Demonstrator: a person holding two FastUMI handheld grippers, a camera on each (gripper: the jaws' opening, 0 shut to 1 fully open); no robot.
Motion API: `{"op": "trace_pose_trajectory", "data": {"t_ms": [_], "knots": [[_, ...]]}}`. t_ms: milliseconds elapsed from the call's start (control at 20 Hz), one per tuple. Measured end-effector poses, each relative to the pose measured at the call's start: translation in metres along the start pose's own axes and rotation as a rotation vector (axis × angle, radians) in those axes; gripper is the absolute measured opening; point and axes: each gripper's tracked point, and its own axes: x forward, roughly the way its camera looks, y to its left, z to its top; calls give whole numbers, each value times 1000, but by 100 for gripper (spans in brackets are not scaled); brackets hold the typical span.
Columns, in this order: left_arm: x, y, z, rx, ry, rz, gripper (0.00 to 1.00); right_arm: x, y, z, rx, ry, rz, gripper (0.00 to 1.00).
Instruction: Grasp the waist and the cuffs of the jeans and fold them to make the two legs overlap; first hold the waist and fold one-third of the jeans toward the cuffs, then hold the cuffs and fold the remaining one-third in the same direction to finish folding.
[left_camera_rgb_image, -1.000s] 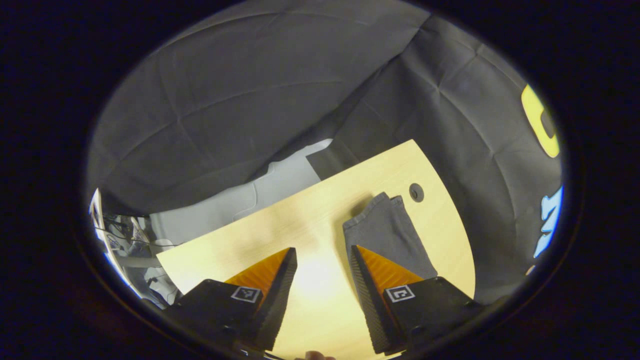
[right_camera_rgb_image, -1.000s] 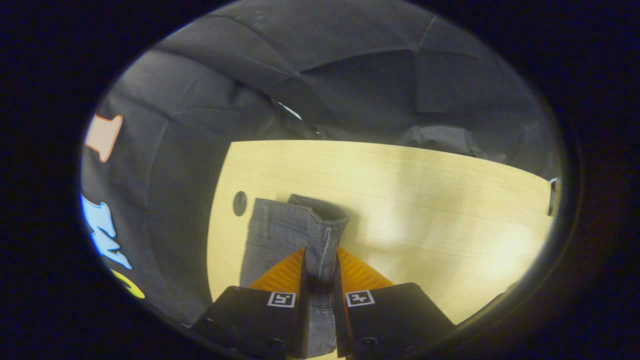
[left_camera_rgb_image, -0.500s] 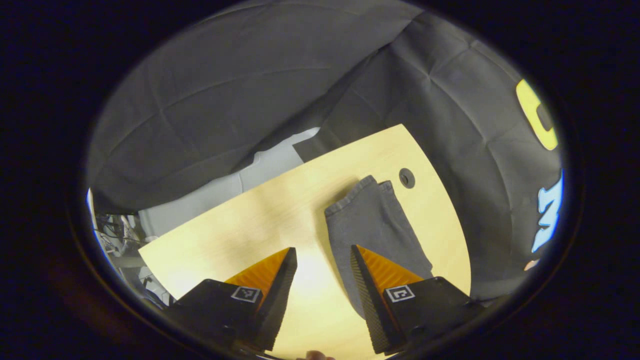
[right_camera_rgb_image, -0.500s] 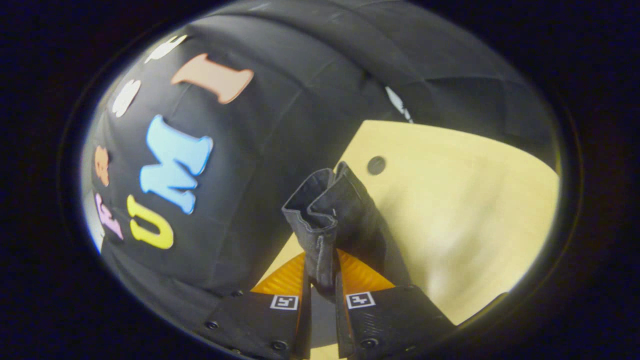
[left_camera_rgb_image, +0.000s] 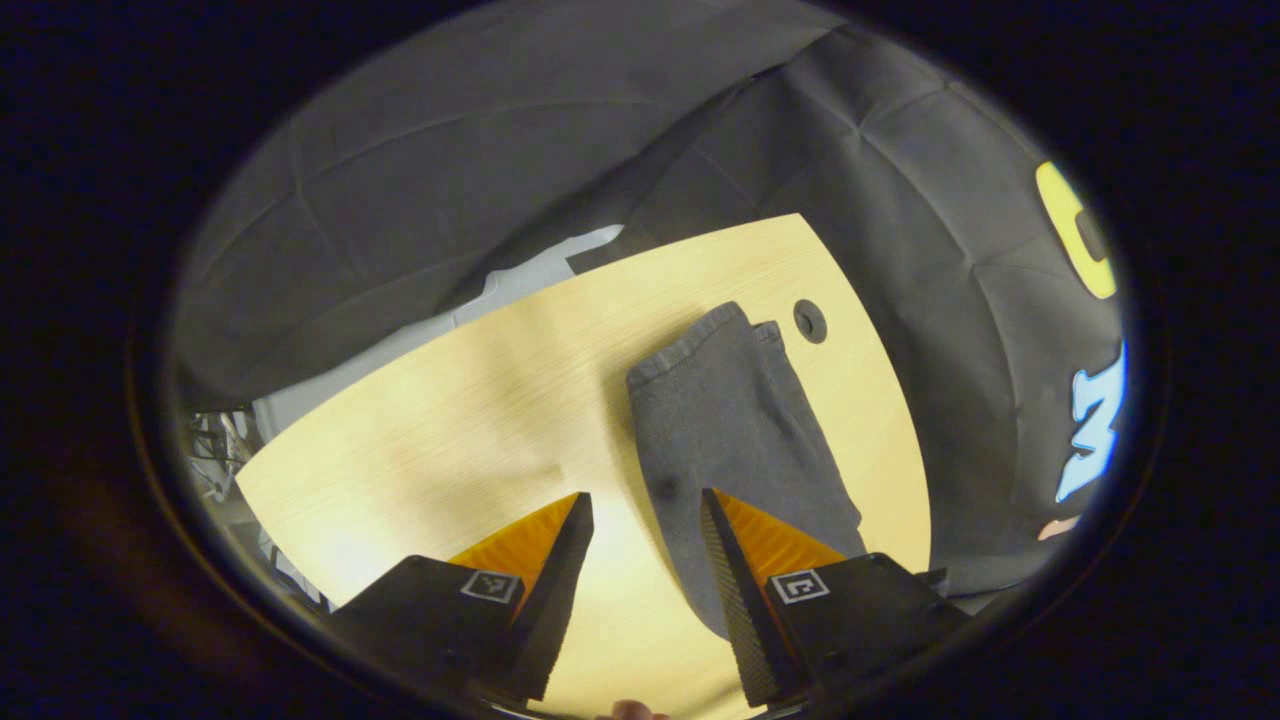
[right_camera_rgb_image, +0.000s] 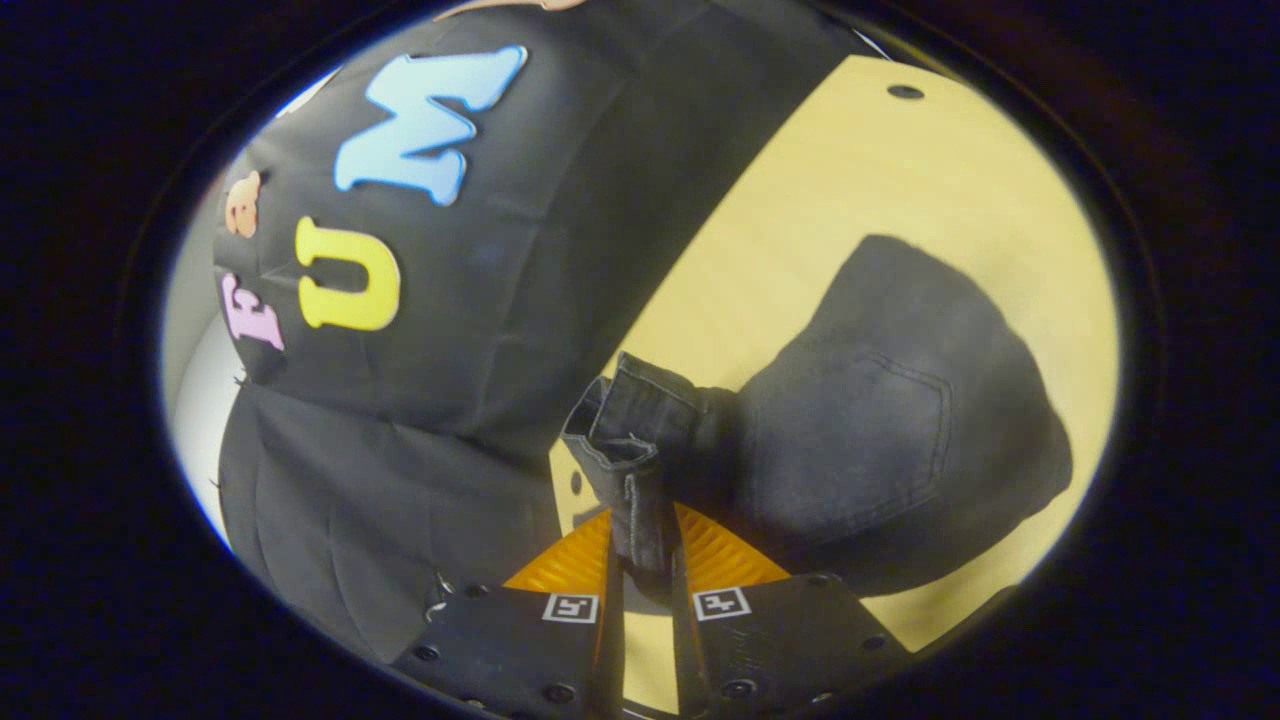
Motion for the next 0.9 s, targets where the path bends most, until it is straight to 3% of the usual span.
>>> {"op": "trace_pose_trajectory", "data": {"t_ms": [150, 200, 300, 400, 500, 550, 600, 700, 900], "knots": [[-2, -1, 9, -6, -28, -12, 76, 27, -23, -28, -23, 61, -86, 19], [-7, -3, 16, 15, -46, -14, 73, 32, -30, -32, -11, 76, -103, 23], [-17, -7, 38, 111, -87, -3, 76, 32, -25, -45, 26, 111, -106, 19], [-28, -5, 67, 258, -116, 21, 76, 32, -25, -50, 44, 119, -119, 47], [-34, -10, 85, 402, -125, 33, 74, 37, -27, -57, 11, 88, -118, 50], [-37, -18, 88, 458, -113, 4, 76, 32, -17, -60, 18, 98, -93, 51], [-40, -29, 92, 502, -83, -38, 76, 23, -8, -61, 31, 108, -64, 66], [-49, -36, 94, 617, -41, -61, 74, 7, -8, -66, -26, 118, -84, 97], [-54, -32, 93, 875, 74, 15, 76, -34, -33, -69, -215, 110, -170, 96]]}}
